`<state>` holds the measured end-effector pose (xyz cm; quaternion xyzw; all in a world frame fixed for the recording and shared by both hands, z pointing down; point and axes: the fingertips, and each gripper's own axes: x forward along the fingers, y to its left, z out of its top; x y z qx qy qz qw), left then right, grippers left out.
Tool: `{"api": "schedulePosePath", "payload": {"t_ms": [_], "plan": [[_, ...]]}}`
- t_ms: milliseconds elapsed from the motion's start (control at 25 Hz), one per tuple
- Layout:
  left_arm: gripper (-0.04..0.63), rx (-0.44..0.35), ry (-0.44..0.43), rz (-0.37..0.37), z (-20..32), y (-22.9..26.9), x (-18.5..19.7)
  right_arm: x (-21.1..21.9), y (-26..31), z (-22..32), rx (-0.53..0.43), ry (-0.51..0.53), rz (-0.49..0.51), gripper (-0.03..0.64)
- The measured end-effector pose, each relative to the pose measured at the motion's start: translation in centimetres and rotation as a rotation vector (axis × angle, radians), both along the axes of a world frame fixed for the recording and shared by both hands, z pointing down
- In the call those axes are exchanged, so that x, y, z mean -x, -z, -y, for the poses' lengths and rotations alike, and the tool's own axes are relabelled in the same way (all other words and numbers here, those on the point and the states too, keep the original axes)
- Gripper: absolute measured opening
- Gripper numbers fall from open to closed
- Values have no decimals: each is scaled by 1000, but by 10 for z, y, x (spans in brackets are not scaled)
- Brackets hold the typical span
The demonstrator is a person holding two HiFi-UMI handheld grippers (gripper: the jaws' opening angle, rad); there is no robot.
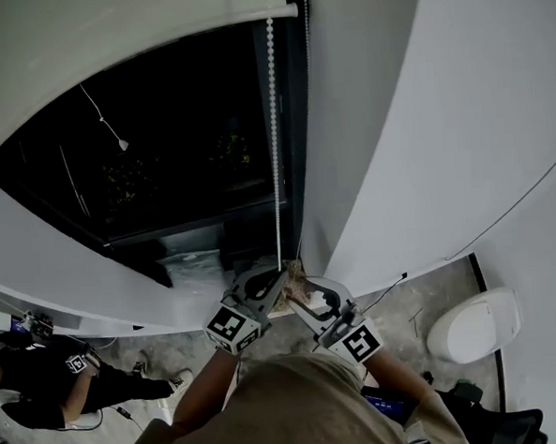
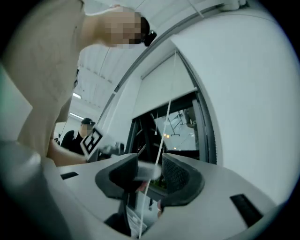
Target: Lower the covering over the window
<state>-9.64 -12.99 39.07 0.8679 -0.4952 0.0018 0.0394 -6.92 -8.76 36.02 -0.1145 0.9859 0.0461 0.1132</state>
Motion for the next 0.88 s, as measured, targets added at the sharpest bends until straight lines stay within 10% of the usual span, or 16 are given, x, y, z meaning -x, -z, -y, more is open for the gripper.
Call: {"api": "schedulePosePath", "payload": {"t_ms": [640,880], "plan": [[26,-22,-10,-109,-31,-43,-35,15,2,23,8,118,-103,8],[181,-148,59,-345,-37,11,-3,6,-40,36,116,138,-172,6]]}}
